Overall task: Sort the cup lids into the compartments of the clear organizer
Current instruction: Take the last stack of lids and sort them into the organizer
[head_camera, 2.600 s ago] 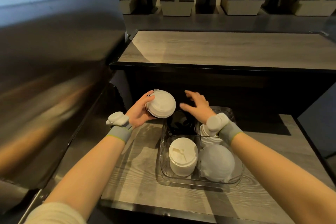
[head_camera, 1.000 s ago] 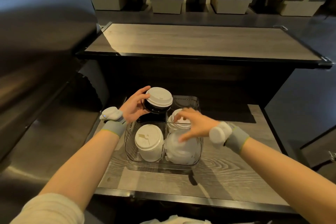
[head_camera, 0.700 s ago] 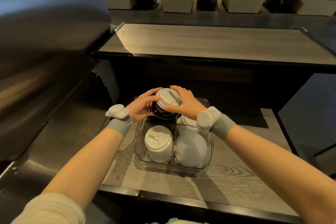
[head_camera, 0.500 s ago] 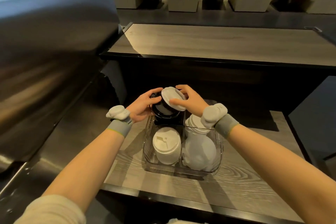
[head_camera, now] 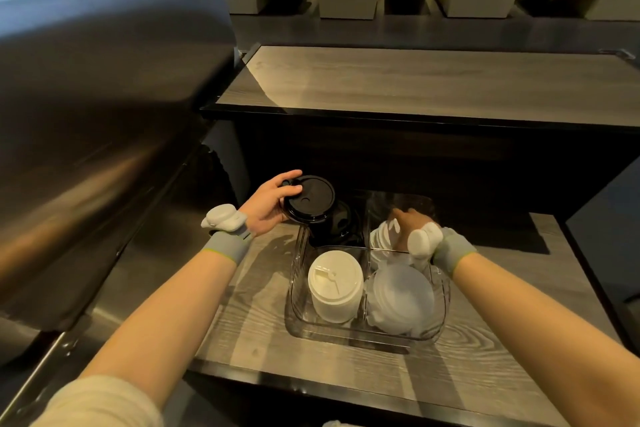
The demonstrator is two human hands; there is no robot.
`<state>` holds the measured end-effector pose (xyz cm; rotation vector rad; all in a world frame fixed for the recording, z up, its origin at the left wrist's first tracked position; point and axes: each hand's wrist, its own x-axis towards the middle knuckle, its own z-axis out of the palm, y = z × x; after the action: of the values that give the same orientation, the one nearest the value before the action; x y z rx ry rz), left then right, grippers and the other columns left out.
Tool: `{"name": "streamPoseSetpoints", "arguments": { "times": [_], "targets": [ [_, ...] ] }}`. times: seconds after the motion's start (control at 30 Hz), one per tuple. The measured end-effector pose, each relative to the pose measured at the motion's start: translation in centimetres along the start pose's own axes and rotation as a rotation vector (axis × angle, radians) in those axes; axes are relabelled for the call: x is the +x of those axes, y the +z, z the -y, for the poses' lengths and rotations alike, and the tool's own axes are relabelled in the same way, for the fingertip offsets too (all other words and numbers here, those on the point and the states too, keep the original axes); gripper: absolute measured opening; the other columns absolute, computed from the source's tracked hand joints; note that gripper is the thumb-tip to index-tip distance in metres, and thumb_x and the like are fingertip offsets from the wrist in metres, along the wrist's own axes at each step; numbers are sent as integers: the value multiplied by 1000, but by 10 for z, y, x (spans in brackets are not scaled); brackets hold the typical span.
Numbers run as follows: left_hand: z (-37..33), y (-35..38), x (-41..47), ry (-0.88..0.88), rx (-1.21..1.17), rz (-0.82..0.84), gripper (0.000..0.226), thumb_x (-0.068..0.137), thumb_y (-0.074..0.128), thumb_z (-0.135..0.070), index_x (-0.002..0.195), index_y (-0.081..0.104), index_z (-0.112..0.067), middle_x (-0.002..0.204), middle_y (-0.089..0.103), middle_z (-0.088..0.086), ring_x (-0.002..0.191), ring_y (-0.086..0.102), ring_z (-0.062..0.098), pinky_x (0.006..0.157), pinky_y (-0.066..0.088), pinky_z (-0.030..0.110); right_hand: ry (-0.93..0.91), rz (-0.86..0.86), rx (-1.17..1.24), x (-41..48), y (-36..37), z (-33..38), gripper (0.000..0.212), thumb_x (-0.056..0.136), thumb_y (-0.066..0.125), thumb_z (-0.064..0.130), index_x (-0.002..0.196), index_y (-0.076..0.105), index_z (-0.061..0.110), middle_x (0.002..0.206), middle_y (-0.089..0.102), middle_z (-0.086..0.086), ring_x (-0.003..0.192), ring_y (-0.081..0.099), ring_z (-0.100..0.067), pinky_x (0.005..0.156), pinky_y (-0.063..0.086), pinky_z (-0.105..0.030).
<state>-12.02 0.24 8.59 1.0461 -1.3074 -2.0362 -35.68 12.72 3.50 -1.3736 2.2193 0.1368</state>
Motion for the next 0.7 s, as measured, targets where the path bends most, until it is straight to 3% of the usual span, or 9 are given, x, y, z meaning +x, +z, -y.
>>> {"name": "streamPoseSetpoints", "arguments": {
  "times": [0.07, 0.13, 0.23, 0.3, 0.37, 0.47, 0.6, 0.7],
  "targets": [
    [1, -1, 2, -1, 13, 3, 42, 91, 48, -1, 132, 49, -15, 101, 63, 4, 87, 64, 16, 61, 58, 23, 17, -10, -15, -4, 3, 0, 69, 80, 66, 32, 138, 33, 15, 136, 43, -16, 124, 45, -38, 101, 43, -45],
    [2, -1, 5, -4, 49, 4, 43, 91, 49, -2, 132, 48, -13, 101, 63, 3, 88, 63, 16, 64, 58, 24, 10, -178, 46, -11, -2, 10, 63, 83, 64, 29, 138, 37, 14, 137, 41, -14, 129, 38, -34, 103, 40, -43],
    [1, 5, 9, -15, 81, 25, 42, 91, 50, -2, 132, 48, -11, 104, 62, 5, 90, 63, 17, 67, 57, 24, -205, -431, 387, -24, -24, 41, 52, 88, 58, 31, 136, 43, 17, 141, 38, -10, 134, 33, -27, 108, 33, -38],
    [-1, 12, 10, -18, 93, 49, 41, 91, 50, -3, 131, 48, -11, 113, 60, 10, 92, 62, 18, 67, 58, 24, -417, -338, 483, -34, -38, 66, 63, 85, 61, 36, 140, 36, 20, 144, 34, -7, 136, 28, -22, 111, 27, -35],
    [-3, 18, 11, -23, 108, 77, 41, 92, 49, -4, 132, 47, -11, 120, 56, 12, 96, 61, 18, 71, 57, 25, -499, -250, 407, -35, -39, 82, 79, 79, 68, 41, 144, 28, 20, 145, 33, -5, 134, 27, -21, 110, 26, -34],
    [-4, 22, 13, -32, 111, 102, 42, 94, 46, -4, 135, 43, -9, 122, 54, 12, 97, 60, 17, 80, 53, 29, -485, -281, 368, -29, -37, 87, 88, 73, 73, 43, 144, 27, 18, 140, 36, -5, 130, 30, -21, 107, 29, -29],
    [-4, 22, 15, 20, 103, 10, 47, 96, 45, -15, 142, 35, -9, 105, 59, 5, 88, 58, 14, 74, 46, 23, -434, -275, 347, -20, -35, 82, 90, 73, 74, 41, 145, 26, 16, 142, 34, -6, 134, 29, -22, 108, 29, -30],
    [-7, 15, 21, 72, 127, -134, 45, 96, 44, -24, 140, 39, -13, 138, 48, 10, 129, 43, 24, 97, 40, 33, -393, -223, 262, -13, -30, 83, 93, 72, 74, 42, 146, 24, 15, 146, 32, -7, 137, 26, -24, 112, 28, -36]
  ]
}}
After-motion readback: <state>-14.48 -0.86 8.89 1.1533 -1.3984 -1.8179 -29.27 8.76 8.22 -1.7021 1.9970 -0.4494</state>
